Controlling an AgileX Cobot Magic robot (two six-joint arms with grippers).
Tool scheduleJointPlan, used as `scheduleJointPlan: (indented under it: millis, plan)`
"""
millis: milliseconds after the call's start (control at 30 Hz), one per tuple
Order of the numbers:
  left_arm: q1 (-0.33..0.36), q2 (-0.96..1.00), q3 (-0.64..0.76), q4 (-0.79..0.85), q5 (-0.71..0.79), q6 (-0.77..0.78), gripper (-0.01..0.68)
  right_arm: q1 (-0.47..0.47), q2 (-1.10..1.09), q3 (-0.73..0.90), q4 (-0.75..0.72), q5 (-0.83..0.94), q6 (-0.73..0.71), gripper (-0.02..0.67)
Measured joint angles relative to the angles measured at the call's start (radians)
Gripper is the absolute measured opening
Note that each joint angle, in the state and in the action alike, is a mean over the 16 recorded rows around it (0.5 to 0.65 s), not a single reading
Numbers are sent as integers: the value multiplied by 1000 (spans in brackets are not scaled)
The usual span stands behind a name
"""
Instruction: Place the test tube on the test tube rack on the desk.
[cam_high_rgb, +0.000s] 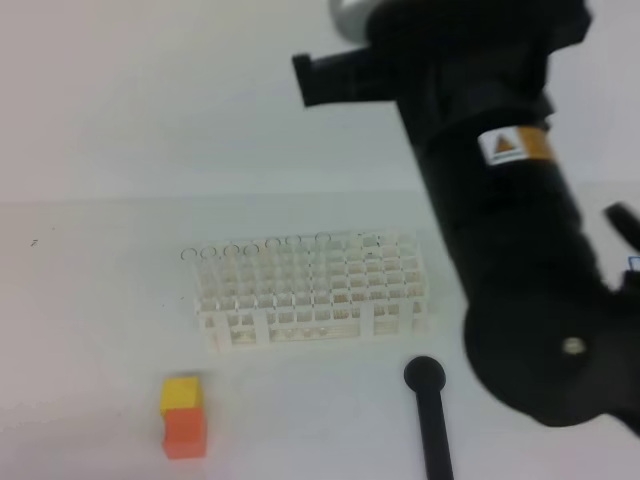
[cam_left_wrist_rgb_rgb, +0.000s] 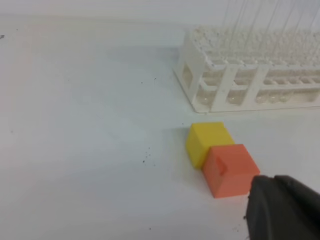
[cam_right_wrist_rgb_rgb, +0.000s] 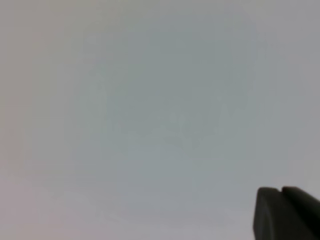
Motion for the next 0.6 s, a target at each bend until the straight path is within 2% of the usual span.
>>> scheduleJointPlan:
  millis: [233,433,600]
  plan:
    - [0,0,0,0,0,0,-1,2,-159,49,-85,46,-60,12]
    - [0,0,0,0,0,0,-1,0,-247,112,-205,139,-71,1]
    - [0,0,0,0,0,0,-1,-18,-319,154,-312,300,-73,-1]
